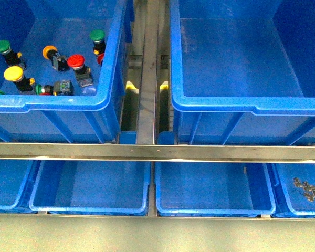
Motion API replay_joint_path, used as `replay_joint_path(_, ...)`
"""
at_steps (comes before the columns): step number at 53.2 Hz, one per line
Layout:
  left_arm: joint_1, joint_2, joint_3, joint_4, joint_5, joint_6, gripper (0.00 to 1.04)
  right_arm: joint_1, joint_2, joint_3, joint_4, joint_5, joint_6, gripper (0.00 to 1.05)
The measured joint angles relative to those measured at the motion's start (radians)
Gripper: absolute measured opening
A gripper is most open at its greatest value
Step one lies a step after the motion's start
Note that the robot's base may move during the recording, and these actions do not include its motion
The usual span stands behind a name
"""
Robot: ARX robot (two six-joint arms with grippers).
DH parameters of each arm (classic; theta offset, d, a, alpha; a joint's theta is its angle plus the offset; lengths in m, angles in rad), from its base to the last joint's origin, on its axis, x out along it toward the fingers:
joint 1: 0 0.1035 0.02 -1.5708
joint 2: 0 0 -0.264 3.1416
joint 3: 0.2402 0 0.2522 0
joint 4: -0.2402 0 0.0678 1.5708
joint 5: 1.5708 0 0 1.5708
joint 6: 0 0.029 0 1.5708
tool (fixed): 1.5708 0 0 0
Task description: Pick red and yellow buttons and place in box
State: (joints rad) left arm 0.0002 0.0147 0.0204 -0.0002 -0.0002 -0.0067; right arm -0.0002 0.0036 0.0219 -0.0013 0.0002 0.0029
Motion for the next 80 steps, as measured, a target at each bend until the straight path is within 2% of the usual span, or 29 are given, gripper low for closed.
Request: replay_joint_path(80, 0.000, 0.000, 0.000, 0.000, 0.000, 0.000, 0.97, 0.000, 0.000, 0.000, 0.000, 0.000, 0.000, 0.98)
